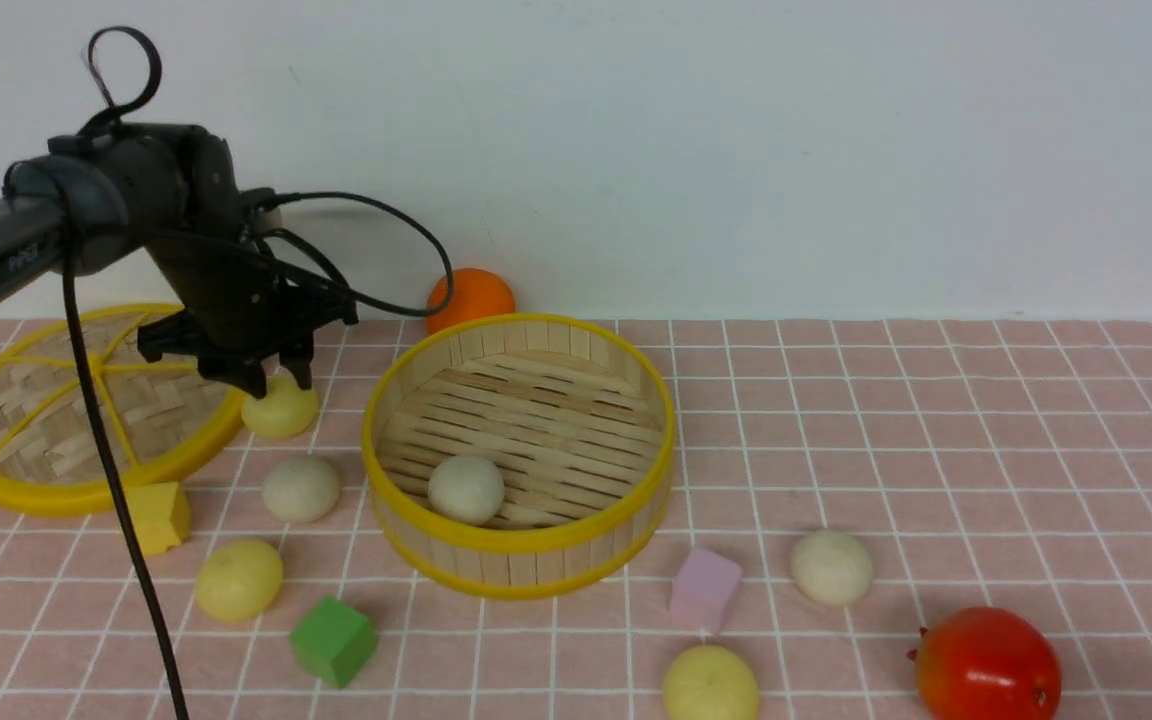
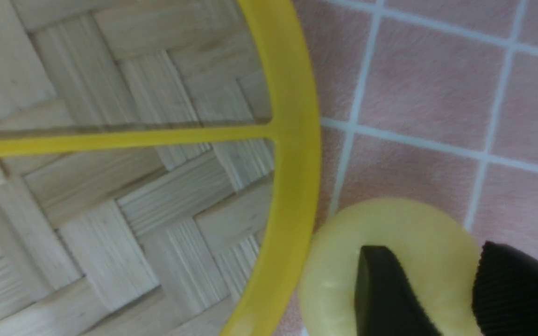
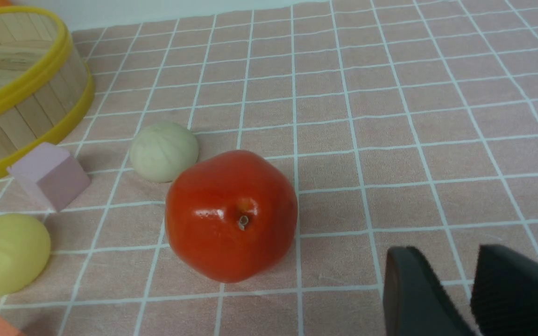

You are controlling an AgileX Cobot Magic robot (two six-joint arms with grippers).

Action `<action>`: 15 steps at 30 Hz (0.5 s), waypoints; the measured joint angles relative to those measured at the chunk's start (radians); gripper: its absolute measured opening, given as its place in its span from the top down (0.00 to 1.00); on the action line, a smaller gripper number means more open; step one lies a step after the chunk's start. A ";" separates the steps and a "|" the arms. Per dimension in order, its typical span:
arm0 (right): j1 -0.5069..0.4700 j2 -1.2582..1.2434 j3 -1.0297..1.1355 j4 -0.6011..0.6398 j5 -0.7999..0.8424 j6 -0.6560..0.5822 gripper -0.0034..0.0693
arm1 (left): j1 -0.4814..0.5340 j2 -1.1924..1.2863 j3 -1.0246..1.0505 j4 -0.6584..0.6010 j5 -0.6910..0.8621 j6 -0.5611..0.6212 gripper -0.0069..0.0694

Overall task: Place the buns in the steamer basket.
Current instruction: Use the left arm to grab a steamed stuffed bun, then use the left arm to put the steamed stuffed bun into the steamer

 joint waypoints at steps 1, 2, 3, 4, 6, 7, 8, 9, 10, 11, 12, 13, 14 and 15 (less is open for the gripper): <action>0.000 0.000 0.000 0.000 0.000 0.000 0.62 | 0.000 0.003 0.000 0.000 -0.002 0.000 0.55; 0.000 0.000 0.000 0.000 0.000 0.000 0.62 | 0.000 0.003 0.000 0.002 -0.006 0.000 0.59; 0.000 0.000 0.000 0.000 0.000 0.000 0.62 | 0.000 0.002 -0.001 0.004 -0.008 0.000 0.62; 0.000 0.000 0.000 0.000 0.000 0.000 0.62 | 0.000 0.002 -0.001 0.005 -0.008 0.000 0.63; 0.000 0.000 0.000 0.000 0.000 0.000 0.62 | 0.000 -0.007 -0.001 0.014 -0.007 0.000 0.73; 0.000 0.000 0.000 0.000 0.000 0.000 0.62 | 0.000 -0.008 -0.001 0.017 -0.006 0.000 0.75; 0.000 0.000 0.000 0.000 0.000 0.000 0.62 | 0.000 -0.014 -0.001 0.026 0.001 0.000 0.81; 0.000 0.000 0.000 0.000 0.000 0.000 0.62 | 0.000 -0.022 -0.001 0.026 0.006 0.000 0.86; 0.000 0.000 0.000 0.000 0.000 0.000 0.62 | 0.000 -0.033 -0.001 0.035 0.017 0.000 0.89; 0.000 0.000 0.000 0.000 0.000 0.000 0.62 | 0.000 -0.047 -0.001 0.034 0.026 0.000 0.89; 0.000 0.000 0.000 0.000 0.000 0.000 0.62 | 0.000 -0.053 -0.001 0.034 0.029 0.000 0.89; 0.000 0.000 0.000 0.000 0.000 0.000 0.62 | -0.001 -0.086 -0.001 0.032 0.038 0.002 0.89; 0.000 0.000 0.000 0.000 0.000 0.000 0.62 | -0.004 -0.111 -0.001 0.026 0.044 0.005 0.89; 0.000 0.000 0.000 0.000 0.000 0.000 0.62 | -0.008 -0.139 -0.001 0.016 0.050 0.010 0.89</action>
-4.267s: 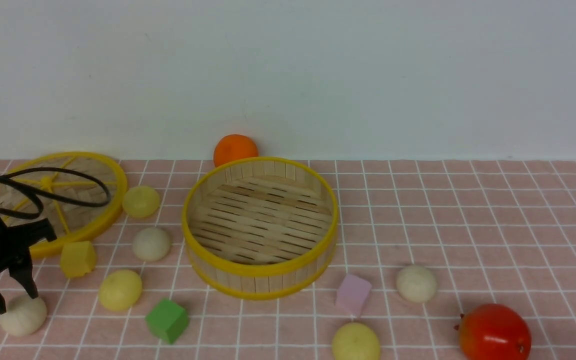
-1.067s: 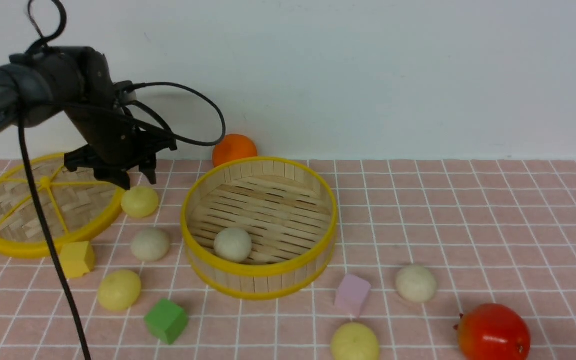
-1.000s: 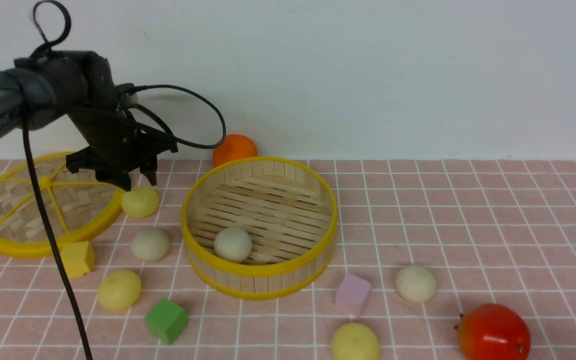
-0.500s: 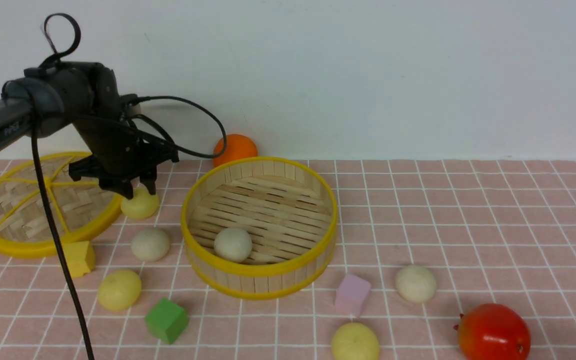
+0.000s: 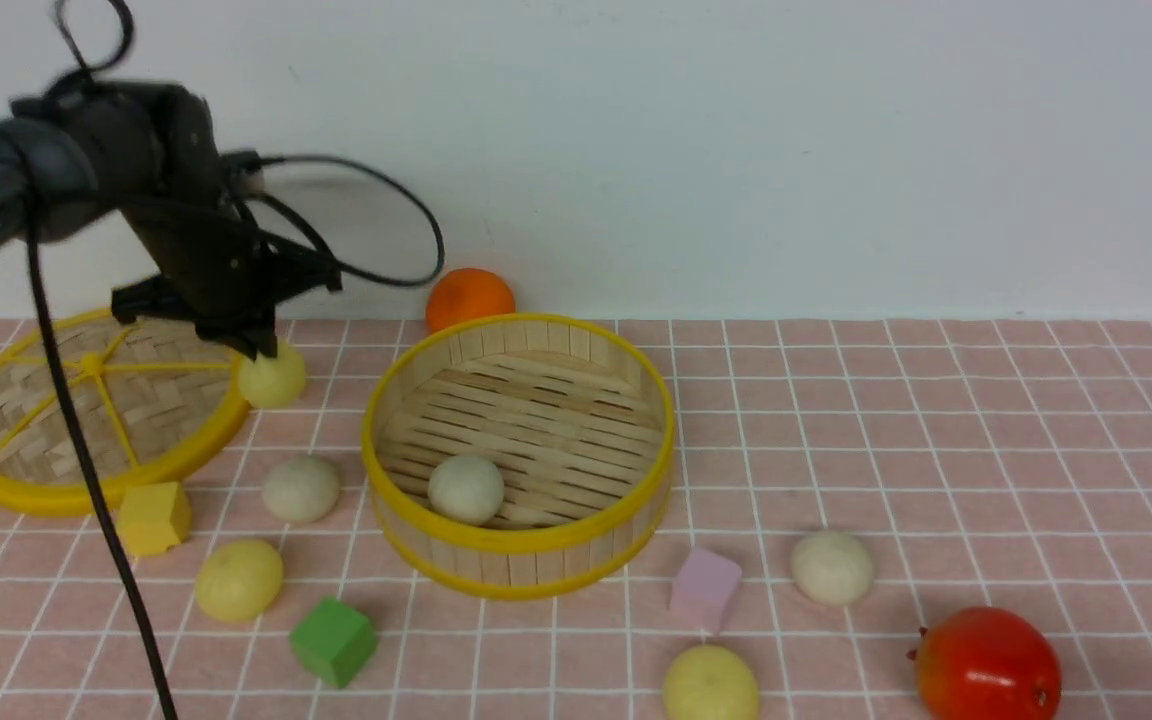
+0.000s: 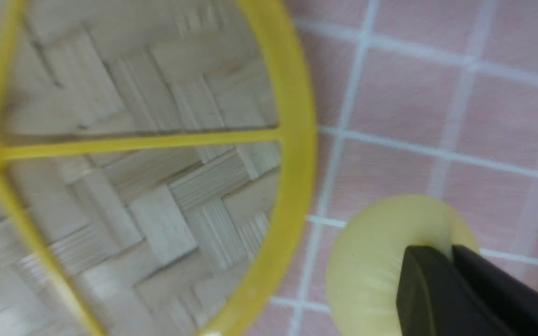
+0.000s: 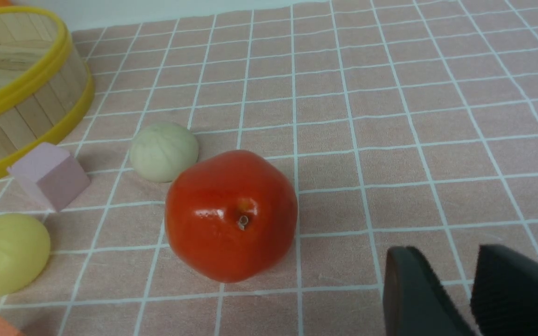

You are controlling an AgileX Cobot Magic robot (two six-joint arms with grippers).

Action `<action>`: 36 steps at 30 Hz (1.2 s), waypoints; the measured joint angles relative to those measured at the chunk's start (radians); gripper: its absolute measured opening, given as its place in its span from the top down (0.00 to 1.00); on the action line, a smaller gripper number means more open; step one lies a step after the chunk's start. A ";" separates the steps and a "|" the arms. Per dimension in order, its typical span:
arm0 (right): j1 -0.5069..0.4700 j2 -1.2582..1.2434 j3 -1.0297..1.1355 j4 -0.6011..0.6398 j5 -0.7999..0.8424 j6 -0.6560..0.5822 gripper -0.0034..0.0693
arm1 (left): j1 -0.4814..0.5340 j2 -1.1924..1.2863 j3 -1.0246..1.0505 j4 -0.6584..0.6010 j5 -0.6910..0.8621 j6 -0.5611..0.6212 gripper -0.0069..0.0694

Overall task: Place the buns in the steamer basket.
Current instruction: Use the left arm to put the steamed stuffed bun into the steamer, then use the left arm to grab a steamed stuffed bun

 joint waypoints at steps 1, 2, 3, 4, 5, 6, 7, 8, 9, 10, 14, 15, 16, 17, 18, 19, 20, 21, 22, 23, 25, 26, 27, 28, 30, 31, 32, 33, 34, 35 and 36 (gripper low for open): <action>0.000 0.000 0.000 0.000 0.000 0.000 0.62 | -0.001 -0.006 0.000 -0.006 0.003 0.004 0.89; 0.000 0.000 0.000 0.000 0.000 0.000 0.62 | -0.008 -0.029 0.000 -0.019 0.009 0.017 0.89; 0.000 0.000 0.000 0.000 0.000 0.000 0.62 | -0.028 -0.072 0.000 -0.055 0.024 0.050 0.89; 0.000 0.000 0.000 0.000 0.000 0.000 0.62 | -0.031 -0.082 0.000 -0.059 0.026 0.055 0.89; 0.000 0.000 0.000 0.000 0.000 0.000 0.62 | -0.064 -0.113 0.000 -0.110 0.046 0.092 0.89; 0.000 0.000 0.000 0.000 0.000 0.000 0.62 | -0.090 -0.122 -0.001 -0.129 0.053 0.107 0.89; 0.000 0.000 0.000 0.000 0.000 0.000 0.62 | -0.094 -0.122 -0.001 -0.133 0.054 0.109 0.89; 0.000 0.000 0.000 0.000 -0.001 0.000 0.62 | -0.124 -0.122 -0.001 -0.149 0.056 0.118 0.89; 0.000 0.000 0.000 0.000 -0.001 0.000 0.62 | -0.146 -0.116 -0.001 -0.156 0.054 0.120 0.89; 0.000 0.000 0.000 0.000 -0.001 0.000 0.62 | -0.165 -0.106 -0.001 -0.160 0.050 0.122 0.89; 0.000 0.000 0.000 0.000 -0.001 0.000 0.62 | -0.212 -0.050 0.000 -0.152 0.001 0.124 0.89; 0.000 0.000 0.000 0.000 -0.001 0.000 0.62 | -0.220 -0.030 0.000 -0.142 -0.017 0.124 0.89; 0.000 0.000 0.000 0.000 -0.001 0.000 0.62 | -0.223 -0.017 0.001 -0.136 -0.027 0.124 0.88; 0.000 0.000 0.000 0.000 -0.001 0.000 0.62 | -0.223 -0.014 0.001 -0.134 -0.030 0.124 0.88; 0.000 0.000 0.000 0.000 -0.001 0.000 0.62 | -0.224 0.008 0.001 -0.125 -0.046 0.124 0.87; 0.000 0.000 0.000 0.000 -0.001 0.000 0.62 | -0.224 0.023 0.001 -0.119 -0.056 0.124 0.85; 0.000 0.000 0.000 0.000 -0.001 0.000 0.62 | -0.224 0.035 0.001 -0.115 -0.063 0.123 0.84; 0.000 0.000 0.000 0.000 -0.001 0.000 0.62 | -0.224 0.041 0.001 -0.111 -0.071 0.119 0.82; 0.000 0.000 0.000 0.000 -0.001 0.000 0.62 | -0.224 0.046 0.001 -0.106 -0.076 0.115 0.80; 0.000 0.000 0.000 0.000 -0.001 0.000 0.62 | -0.224 0.050 0.001 -0.103 -0.082 0.110 0.76; 0.000 0.000 0.000 0.000 -0.001 0.000 0.62 | -0.224 0.054 0.001 -0.090 -0.085 0.105 0.67; 0.000 0.000 0.000 0.000 -0.001 0.000 0.62 | -0.224 0.054 0.002 -0.087 -0.085 0.104 0.64; 0.000 0.000 0.000 0.000 -0.001 0.000 0.62 | -0.224 0.053 0.002 -0.084 -0.083 0.104 0.59; 0.000 0.000 0.000 0.000 -0.001 0.000 0.62 | -0.224 0.045 0.002 -0.078 -0.072 0.104 0.47; 0.000 0.000 0.000 0.000 -0.001 0.000 0.62 | -0.223 0.032 0.002 -0.073 -0.052 0.109 0.40; 0.000 0.000 0.000 0.000 -0.001 0.000 0.62 | -0.219 0.007 0.002 -0.071 -0.014 0.117 0.33; 0.000 0.000 0.000 0.000 -0.001 0.000 0.62 | -0.213 -0.025 0.002 -0.071 0.027 0.120 0.28; 0.000 0.000 0.000 0.000 -0.001 0.000 0.62 | -0.207 -0.057 0.002 -0.070 0.067 0.123 0.25; 0.000 0.000 0.000 0.000 -0.001 0.000 0.62 | -0.197 -0.094 0.002 -0.068 0.110 0.124 0.24; 0.000 0.000 0.000 0.000 -0.001 0.000 0.62 | -0.193 -0.110 0.003 -0.068 0.128 0.124 0.23; 0.000 0.000 0.000 0.000 -0.001 0.000 0.62 | -0.173 -0.167 0.012 -0.068 0.184 0.124 0.22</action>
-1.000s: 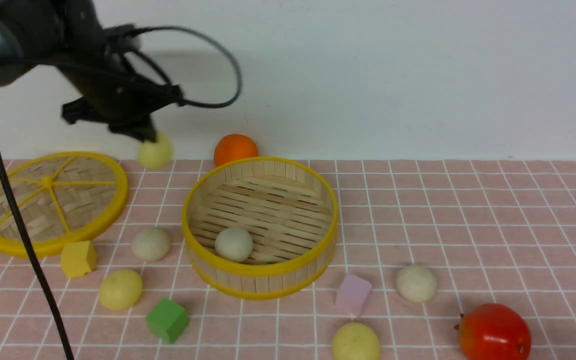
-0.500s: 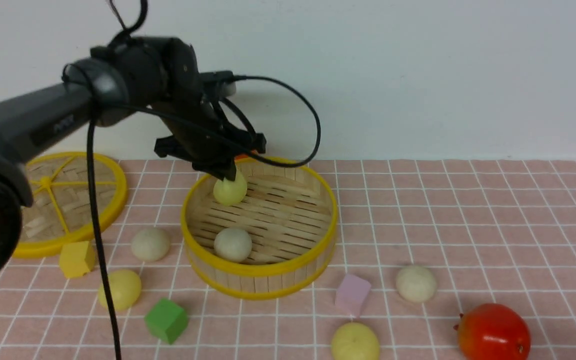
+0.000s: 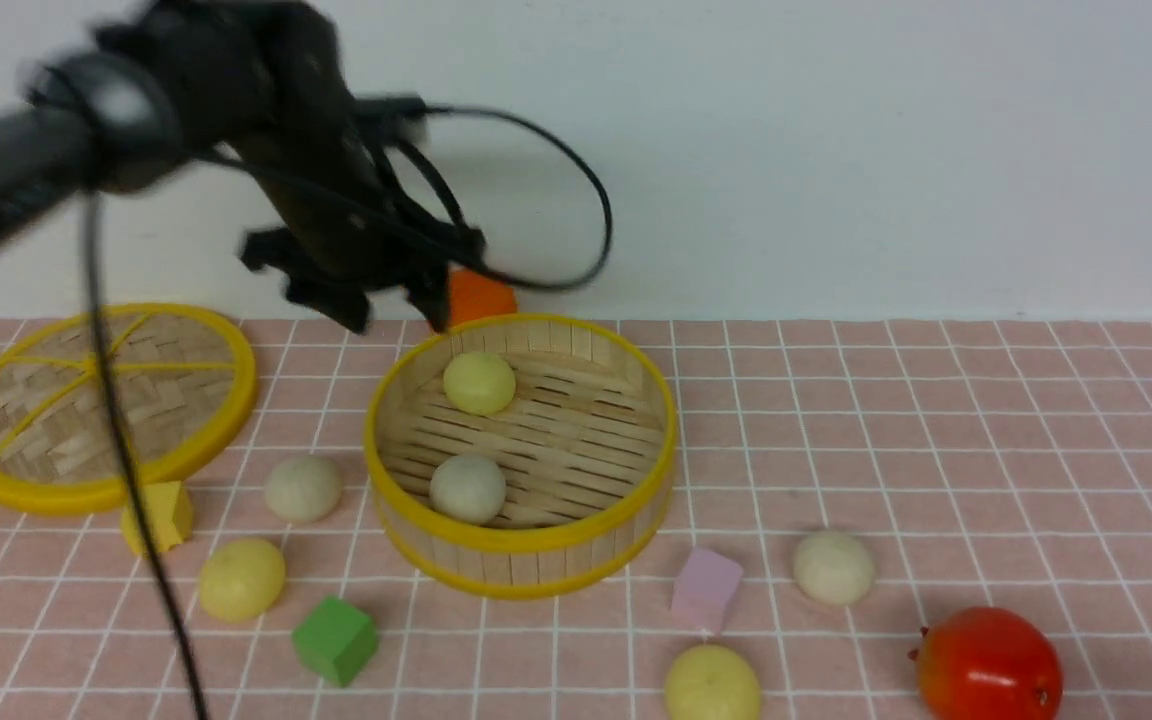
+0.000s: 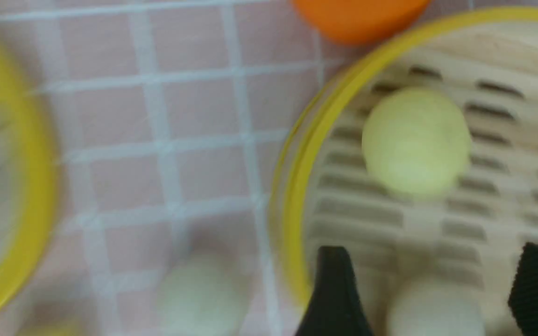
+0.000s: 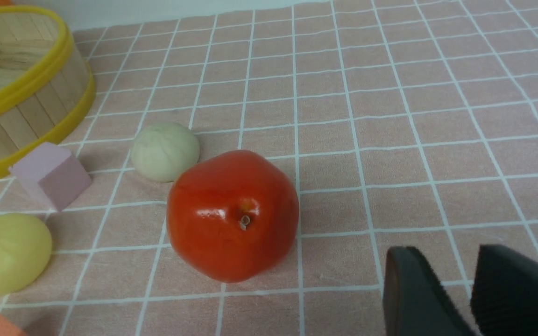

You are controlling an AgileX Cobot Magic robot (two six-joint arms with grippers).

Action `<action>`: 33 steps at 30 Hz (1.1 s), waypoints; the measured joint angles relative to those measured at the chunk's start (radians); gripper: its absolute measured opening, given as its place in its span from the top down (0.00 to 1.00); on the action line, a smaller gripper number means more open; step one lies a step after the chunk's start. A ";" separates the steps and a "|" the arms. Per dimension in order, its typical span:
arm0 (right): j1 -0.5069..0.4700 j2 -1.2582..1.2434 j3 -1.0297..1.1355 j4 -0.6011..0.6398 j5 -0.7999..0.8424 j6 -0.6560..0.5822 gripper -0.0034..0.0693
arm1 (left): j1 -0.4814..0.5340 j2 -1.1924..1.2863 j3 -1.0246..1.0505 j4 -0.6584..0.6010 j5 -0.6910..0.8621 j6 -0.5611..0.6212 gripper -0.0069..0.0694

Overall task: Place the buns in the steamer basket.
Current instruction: Use the left arm to grab a steamed stuffed bun

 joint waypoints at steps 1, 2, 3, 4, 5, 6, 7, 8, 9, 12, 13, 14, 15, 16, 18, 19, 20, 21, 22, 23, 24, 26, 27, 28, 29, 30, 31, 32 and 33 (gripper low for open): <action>0.000 0.000 0.000 0.000 0.000 0.000 0.62 | 0.006 -0.017 0.009 0.000 0.014 0.000 0.22; 0.000 0.000 0.000 0.000 0.000 0.000 0.62 | 0.023 -0.071 0.038 0.000 0.050 0.000 0.22; 0.000 0.000 0.000 0.000 0.000 0.000 0.62 | 0.038 -0.107 0.075 0.000 0.059 0.000 0.23; 0.000 0.000 0.000 0.000 0.000 0.000 0.62 | 0.055 -0.138 0.132 0.000 0.057 -0.001 0.24; 0.000 0.000 0.000 0.000 0.000 0.000 0.62 | 0.069 -0.162 0.188 0.000 0.044 -0.004 0.25; 0.000 0.000 0.000 0.000 0.000 0.000 0.62 | 0.071 -0.170 0.200 0.000 0.036 -0.005 0.26; 0.000 0.000 0.000 0.000 0.000 0.000 0.62 | 0.086 -0.188 0.292 0.000 -0.008 -0.011 0.29; 0.000 0.000 0.000 0.000 0.000 0.000 0.62 | 0.092 -0.191 0.342 0.000 -0.041 -0.014 0.30; 0.000 0.000 0.000 0.000 0.000 0.000 0.62 | 0.096 -0.191 0.376 0.000 -0.064 -0.016 0.32; 0.000 0.000 0.000 0.000 0.000 0.000 0.62 | 0.097 -0.170 0.444 0.000 -0.177 -0.016 0.37; 0.000 0.000 0.000 0.000 0.000 0.000 0.62 | 0.097 -0.156 0.457 -0.003 -0.217 -0.016 0.39; 0.000 0.000 0.000 0.000 0.000 0.000 0.62 | 0.097 -0.143 0.458 -0.003 -0.244 -0.016 0.40; 0.000 0.000 0.000 0.000 0.000 0.000 0.62 | 0.097 -0.130 0.458 -0.003 -0.268 -0.016 0.42; 0.000 0.000 0.000 0.000 0.000 0.000 0.62 | 0.097 -0.124 0.458 -0.002 -0.277 -0.016 0.43; 0.000 0.000 0.000 0.000 0.000 0.000 0.62 | 0.097 -0.102 0.458 0.010 -0.304 -0.016 0.45; 0.000 0.000 0.000 0.000 0.000 0.000 0.62 | 0.097 -0.080 0.458 0.024 -0.318 -0.016 0.47; 0.000 0.000 0.000 0.000 0.000 0.000 0.62 | 0.097 -0.065 0.458 0.036 -0.325 -0.019 0.49; 0.000 0.000 0.000 0.000 0.000 0.000 0.62 | 0.097 -0.056 0.458 0.040 -0.327 -0.020 0.49; 0.000 0.000 0.000 0.000 0.000 0.000 0.62 | 0.097 -0.046 0.458 0.046 -0.330 -0.023 0.50; 0.000 0.000 0.000 0.000 0.000 0.000 0.62 | 0.097 -0.038 0.458 0.050 -0.334 -0.027 0.50; 0.000 0.000 0.000 0.000 0.000 0.000 0.62 | 0.097 -0.032 0.458 0.051 -0.338 -0.030 0.50; 0.000 0.000 0.000 0.000 0.000 0.000 0.62 | 0.097 -0.014 0.458 0.053 -0.349 -0.041 0.50; 0.000 0.000 0.000 0.000 0.000 0.000 0.62 | 0.097 -0.014 0.458 0.053 -0.350 -0.041 0.50; 0.000 0.000 0.000 0.000 0.000 0.000 0.62 | 0.097 -0.004 0.458 0.053 -0.360 -0.045 0.50; 0.000 0.000 0.000 0.000 0.000 0.000 0.62 | 0.097 -0.002 0.458 0.053 -0.363 -0.046 0.50; 0.000 0.000 0.000 0.000 0.000 0.000 0.62 | 0.097 0.001 0.458 0.053 -0.365 -0.046 0.50; 0.000 0.000 0.000 0.000 0.000 0.000 0.62 | 0.097 0.004 0.458 0.053 -0.372 -0.049 0.50; 0.000 0.000 0.000 0.000 0.000 0.000 0.62 | 0.097 0.006 0.458 0.052 -0.375 -0.049 0.50; 0.000 0.000 0.000 0.000 0.000 0.000 0.62 | 0.097 0.009 0.458 0.052 -0.376 -0.049 0.50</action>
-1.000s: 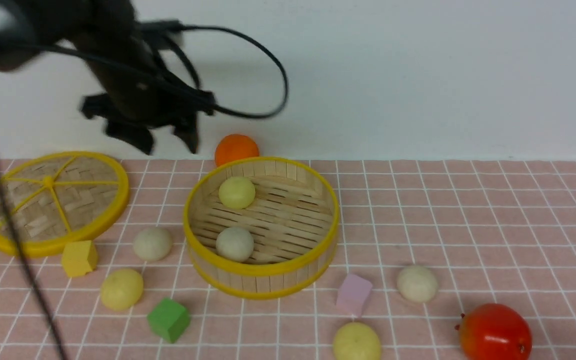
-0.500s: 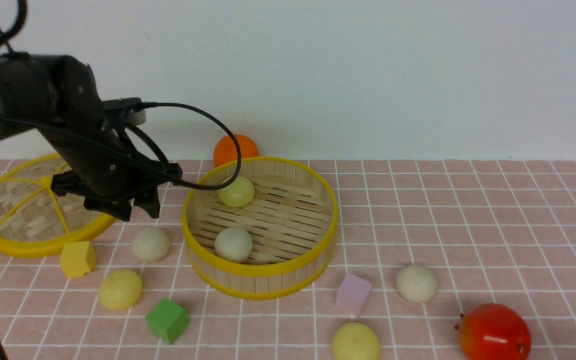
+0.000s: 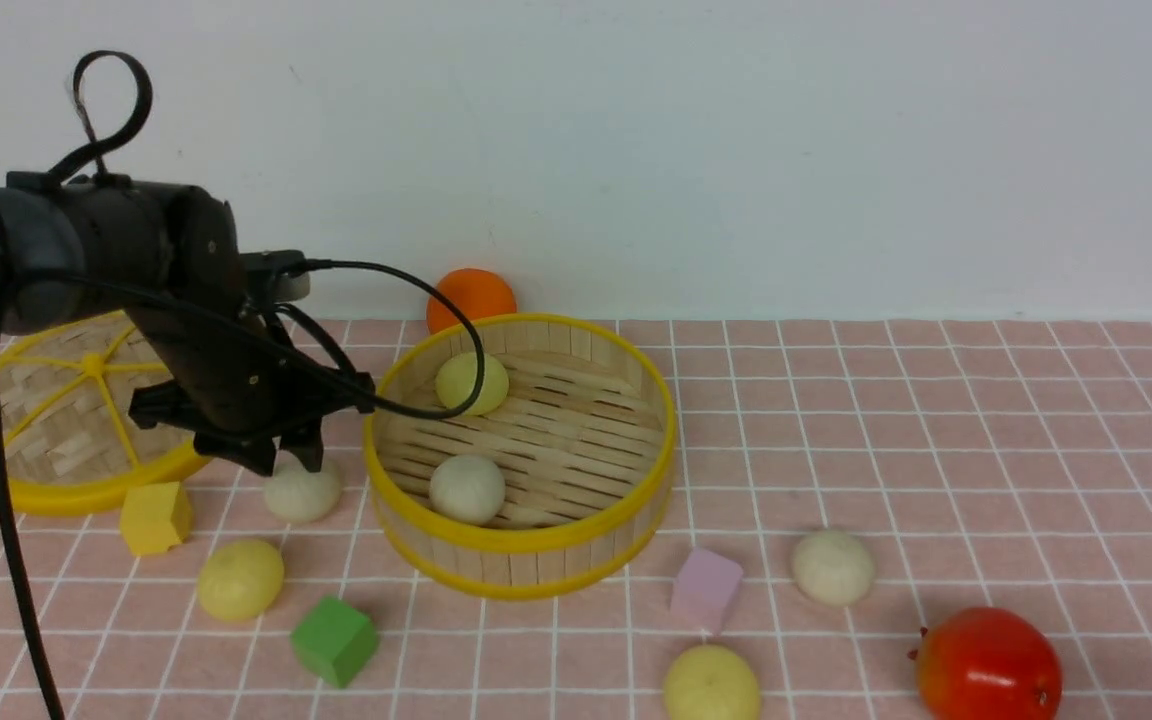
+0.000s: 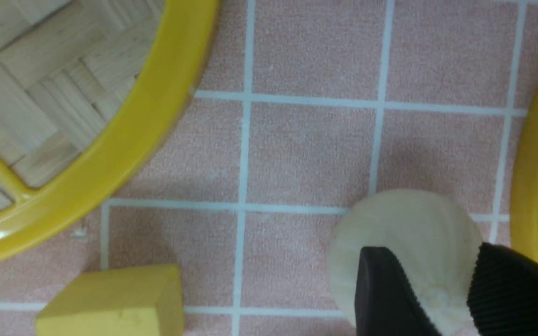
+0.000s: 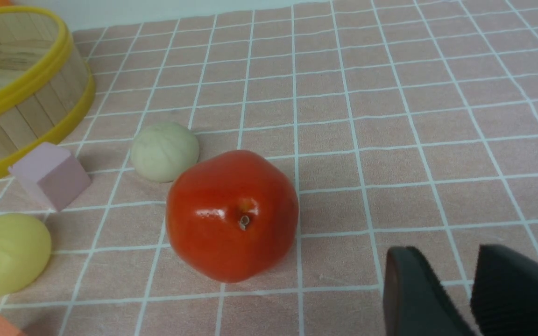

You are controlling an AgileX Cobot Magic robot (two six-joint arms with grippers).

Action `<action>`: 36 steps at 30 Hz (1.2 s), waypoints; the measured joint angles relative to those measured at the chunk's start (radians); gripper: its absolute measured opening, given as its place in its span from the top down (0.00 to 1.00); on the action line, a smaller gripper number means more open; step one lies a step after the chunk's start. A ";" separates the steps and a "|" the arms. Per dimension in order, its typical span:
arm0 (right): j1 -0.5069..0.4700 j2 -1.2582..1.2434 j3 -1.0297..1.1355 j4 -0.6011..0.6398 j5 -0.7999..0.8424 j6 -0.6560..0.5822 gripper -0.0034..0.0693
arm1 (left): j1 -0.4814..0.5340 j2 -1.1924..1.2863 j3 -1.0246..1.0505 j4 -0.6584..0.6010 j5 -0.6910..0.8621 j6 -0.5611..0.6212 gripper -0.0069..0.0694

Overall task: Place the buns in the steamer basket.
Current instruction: Use the left arm to grab a steamed stuffed bun, then use the left arm to put the steamed stuffed bun into the steamer

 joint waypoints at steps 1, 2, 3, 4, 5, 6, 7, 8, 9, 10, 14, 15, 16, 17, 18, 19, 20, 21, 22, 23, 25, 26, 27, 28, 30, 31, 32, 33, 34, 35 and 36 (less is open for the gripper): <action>0.000 0.000 0.000 0.000 0.000 0.000 0.62 | 0.000 0.000 0.000 0.000 0.000 0.000 0.51; 0.000 0.000 0.000 0.000 0.000 0.000 0.62 | 0.000 0.005 0.000 0.000 0.000 0.000 0.52; 0.000 0.000 0.000 0.000 0.000 0.000 0.62 | 0.000 0.008 0.000 0.000 0.000 0.000 0.53; 0.000 0.000 0.000 0.000 0.000 0.000 0.62 | 0.000 0.009 0.000 0.000 0.000 0.000 0.53; 0.000 0.000 0.000 0.000 0.000 0.000 0.62 | 0.000 0.017 0.000 0.000 0.000 0.000 0.57; 0.000 0.000 0.000 0.000 0.000 0.000 0.62 | 0.000 0.018 0.000 0.000 0.000 0.000 0.57; 0.000 0.000 0.000 0.000 0.000 0.000 0.62 | 0.000 0.023 0.000 0.000 0.000 0.000 0.63; 0.000 0.000 0.000 0.000 0.000 0.000 0.62 | 0.000 0.026 0.000 0.000 0.000 0.000 0.63; 0.000 0.000 0.000 0.000 0.000 0.000 0.62 | 0.000 0.026 0.000 0.000 0.000 0.000 0.70; 0.000 0.000 0.000 0.000 0.000 0.000 0.62 | 0.000 0.026 -0.001 0.000 0.003 0.000 0.74; 0.000 0.000 0.000 0.000 0.000 0.000 0.62 | 0.000 0.026 -0.044 0.002 0.083 0.000 0.89; 0.000 0.000 0.000 0.000 0.000 0.000 0.62 | 0.000 0.024 -0.065 0.005 0.108 0.000 0.89; 0.000 0.000 0.000 0.000 0.000 0.000 0.62 | 0.000 0.016 -0.089 0.007 0.150 0.000 0.89; 0.000 0.000 0.000 0.000 0.000 0.000 0.62 | 0.000 0.014 -0.099 0.007 0.158 0.000 0.89; 0.000 0.000 0.000 0.000 0.000 0.000 0.62 | -0.001 -0.005 -0.132 0.003 0.207 0.000 0.89; 0.000 0.000 0.000 0.000 0.000 0.000 0.62 | -0.003 -0.024 -0.158 -0.007 0.231 0.000 0.89; 0.000 0.000 0.000 0.000 0.000 0.000 0.62 | -0.012 -0.050 -0.191 -0.025 0.247 0.006 0.89; 0.000 0.000 0.000 0.000 0.000 0.000 0.62 | -0.022 -0.070 -0.206 -0.037 0.250 0.013 0.89; 0.000 0.000 0.000 0.000 0.000 0.000 0.62 | -0.037 -0.087 -0.223 -0.056 0.248 0.023 0.89; 0.000 0.000 0.000 0.000 0.000 0.000 0.62 | -0.055 -0.099 -0.236 -0.075 0.245 0.035 0.89; 0.000 0.000 0.000 0.000 0.000 0.000 0.62 | -0.078 -0.105 -0.244 -0.096 0.236 0.047 0.89; 0.000 0.000 0.000 0.000 0.000 0.000 0.62 | -0.106 -0.104 -0.248 -0.122 0.226 0.057 0.89; 0.000 0.000 0.000 0.000 0.000 0.000 0.62 | -0.122 -0.094 -0.249 -0.131 0.224 0.060 0.89; 0.000 0.000 0.000 0.000 0.000 0.000 0.62 | -0.124 -0.092 -0.249 -0.131 0.223 0.061 0.89; 0.000 0.000 0.000 0.000 0.000 0.000 0.62 | -0.137 -0.064 -0.249 -0.135 0.213 0.062 0.89; 0.000 0.000 0.000 0.000 0.000 0.000 0.62 | -0.138 -0.049 -0.249 -0.133 0.207 0.062 0.89; 0.000 0.000 0.000 0.000 0.000 0.000 0.62 | -0.139 -0.037 -0.249 -0.132 0.200 0.062 0.89; 0.000 0.000 0.000 0.000 0.000 0.000 0.62 | -0.139 -0.031 -0.249 -0.130 0.197 0.062 0.89; 0.000 0.000 0.000 0.000 0.000 0.000 0.62 | -0.139 -0.006 -0.249 -0.127 0.181 0.062 0.89; 0.000 0.000 0.000 0.000 0.000 0.000 0.62 | -0.139 0.005 -0.249 -0.126 0.174 0.062 0.89; 0.000 0.000 0.000 0.000 0.000 0.000 0.62 | -0.139 0.019 -0.249 -0.125 0.165 0.062 0.89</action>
